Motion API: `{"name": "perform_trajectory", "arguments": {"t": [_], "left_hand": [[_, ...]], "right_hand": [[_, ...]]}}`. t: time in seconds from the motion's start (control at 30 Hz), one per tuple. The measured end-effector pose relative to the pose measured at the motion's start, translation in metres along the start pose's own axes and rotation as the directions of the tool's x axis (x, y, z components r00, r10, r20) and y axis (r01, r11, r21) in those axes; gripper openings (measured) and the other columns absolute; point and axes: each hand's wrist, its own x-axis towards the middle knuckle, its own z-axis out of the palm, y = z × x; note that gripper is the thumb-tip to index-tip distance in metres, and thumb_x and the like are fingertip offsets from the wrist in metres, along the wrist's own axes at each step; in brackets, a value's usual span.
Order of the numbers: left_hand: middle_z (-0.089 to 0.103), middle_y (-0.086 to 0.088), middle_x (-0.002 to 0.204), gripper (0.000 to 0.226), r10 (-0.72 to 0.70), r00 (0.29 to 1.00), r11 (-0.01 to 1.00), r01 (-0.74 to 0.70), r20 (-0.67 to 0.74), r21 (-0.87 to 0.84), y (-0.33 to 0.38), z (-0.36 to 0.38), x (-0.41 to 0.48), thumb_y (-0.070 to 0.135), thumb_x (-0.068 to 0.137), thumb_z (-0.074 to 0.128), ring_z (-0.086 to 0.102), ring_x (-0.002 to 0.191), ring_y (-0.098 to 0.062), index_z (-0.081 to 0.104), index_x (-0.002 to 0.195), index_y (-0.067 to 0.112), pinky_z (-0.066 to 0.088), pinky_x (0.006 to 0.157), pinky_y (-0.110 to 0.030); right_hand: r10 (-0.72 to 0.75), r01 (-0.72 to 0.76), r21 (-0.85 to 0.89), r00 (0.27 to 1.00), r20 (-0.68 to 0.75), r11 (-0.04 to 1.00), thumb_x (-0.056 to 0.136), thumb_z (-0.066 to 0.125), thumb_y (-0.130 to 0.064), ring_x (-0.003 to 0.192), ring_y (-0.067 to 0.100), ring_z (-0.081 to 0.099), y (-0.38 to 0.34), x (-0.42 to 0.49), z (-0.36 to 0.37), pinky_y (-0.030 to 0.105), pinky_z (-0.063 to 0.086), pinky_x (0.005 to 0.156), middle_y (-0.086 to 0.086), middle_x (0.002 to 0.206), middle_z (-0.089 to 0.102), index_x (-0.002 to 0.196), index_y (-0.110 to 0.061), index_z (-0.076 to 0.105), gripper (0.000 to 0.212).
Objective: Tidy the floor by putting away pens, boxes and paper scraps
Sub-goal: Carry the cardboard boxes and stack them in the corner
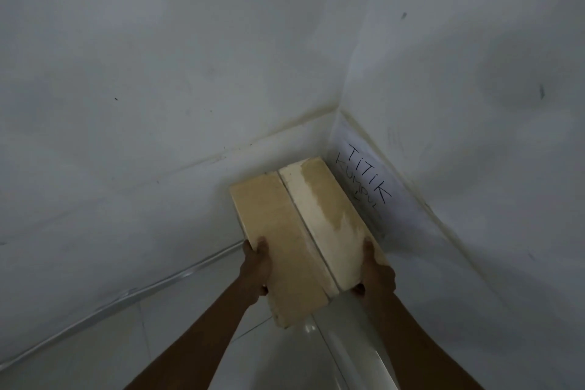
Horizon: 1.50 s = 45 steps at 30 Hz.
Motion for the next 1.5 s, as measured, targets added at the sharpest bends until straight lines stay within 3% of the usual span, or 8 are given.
{"name": "perform_trajectory", "arguments": {"t": [0.17, 0.33, 0.43, 0.7, 0.97, 1.2, 1.3, 1.5], "left_hand": [[0.042, -0.013, 0.143, 0.059, 0.024, 0.999, 0.999, -0.025, 0.031, 0.033, 0.012, 0.006, 0.012, 0.058, 0.095, 0.027, 0.048, 0.121, -0.041, 0.014, 0.147, 0.032, 0.048, 0.088, -0.055], [0.037, -0.012, 0.147, 0.062, 0.0, 0.998, 1.0, 0.001, 0.066, -0.011, 0.027, 0.009, 0.026, 0.058, 0.095, 0.028, 0.047, 0.122, -0.041, 0.007, 0.149, 0.033, 0.048, 0.086, -0.053], [0.039, -0.012, 0.145, 0.062, -0.01, 0.996, 0.999, 0.013, 0.094, -0.031, 0.036, 0.013, 0.03, 0.055, 0.097, 0.028, 0.05, 0.118, -0.038, 0.005, 0.149, 0.031, 0.049, 0.081, -0.048], [0.033, -0.007, 0.15, 0.072, 0.011, 0.968, 0.998, -0.025, 0.25, 0.055, 0.05, 0.022, 0.035, 0.059, 0.094, 0.03, 0.049, 0.121, -0.033, -0.006, 0.15, 0.032, 0.053, 0.08, -0.039], [0.032, -0.008, 0.151, 0.076, -0.005, 0.954, 0.993, -0.03, 0.298, 0.114, 0.053, 0.01, 0.033, 0.059, 0.094, 0.033, 0.046, 0.127, -0.035, -0.007, 0.15, 0.029, 0.044, 0.093, -0.041], [0.043, -0.008, 0.143, 0.064, 0.043, 0.969, 0.984, -0.083, 0.242, 0.156, 0.035, -0.003, 0.032, 0.059, 0.094, 0.033, 0.054, 0.111, -0.028, 0.021, 0.147, 0.024, 0.046, 0.095, -0.04], [0.043, -0.01, 0.142, 0.067, 0.015, 0.976, 0.976, -0.061, 0.216, 0.209, 0.032, -0.004, 0.028, 0.057, 0.095, 0.032, 0.052, 0.12, -0.029, 0.025, 0.147, 0.014, 0.045, 0.097, -0.039], [0.038, -0.009, 0.147, 0.074, 0.033, 0.982, 0.957, -0.085, 0.184, 0.277, 0.033, -0.024, 0.013, 0.06, 0.094, 0.028, 0.047, 0.125, -0.028, 0.021, 0.15, 0.012, 0.042, 0.099, -0.037]], "right_hand": [[-0.052, 0.05, -0.039, 0.998, -0.04, 0.998, 0.087, 0.052, -0.061, 0.104, 0.042, 0.059, -0.01, 0.003, 0.002, 0.036, 0.05, 0.053, 0.027, 0.122, 0.055, 0.133, 0.008, 0.044, 0.083], [-0.144, 0.134, -0.124, 0.987, -0.075, 0.983, 0.062, 0.035, -0.094, 0.099, 0.042, 0.062, -0.023, 0.02, 0.011, 0.049, 0.055, 0.081, 0.027, 0.114, 0.06, 0.127, 0.008, 0.05, 0.122], [-0.172, 0.167, -0.164, 0.985, -0.013, 0.972, 0.082, 0.041, -0.075, 0.102, 0.043, 0.06, -0.041, 0.031, 0.017, 0.053, 0.052, 0.086, 0.028, 0.117, 0.058, 0.129, 0.01, 0.045, 0.097], [-0.129, 0.131, -0.089, 0.991, 0.024, 0.987, 0.084, 0.045, -0.068, 0.104, 0.047, 0.058, -0.06, 0.044, 0.004, 0.056, 0.052, 0.086, 0.025, 0.11, 0.055, 0.128, 0.01, 0.044, 0.09], [-0.038, 0.036, 0.013, 0.992, 0.118, 0.999, 0.09, 0.052, -0.053, 0.117, 0.042, 0.052, -0.057, 0.051, -0.001, 0.05, 0.052, 0.088, 0.024, 0.134, 0.046, 0.14, 0.001, 0.033, 0.075], [-0.045, 0.046, -0.002, 0.985, 0.166, 0.999, 0.094, 0.051, -0.046, 0.115, 0.041, 0.053, -0.05, 0.043, 0.0, 0.044, 0.05, 0.084, 0.024, 0.135, 0.046, 0.139, 0.001, 0.034, 0.068], [-0.066, 0.074, -0.047, 0.988, 0.142, 0.996, 0.094, 0.05, -0.048, 0.101, 0.036, 0.056, -0.048, 0.039, -0.002, 0.042, 0.051, 0.081, 0.023, 0.13, 0.049, 0.138, 0.002, 0.035, 0.068], [-0.191, 0.188, -0.319, 0.981, 0.022, 0.929, 0.088, 0.046, -0.063, 0.116, 0.041, 0.053, -0.055, 0.021, -0.01, 0.05, 0.049, 0.095, 0.023, 0.14, 0.044, 0.143, 0.007, 0.029, 0.091]]}}
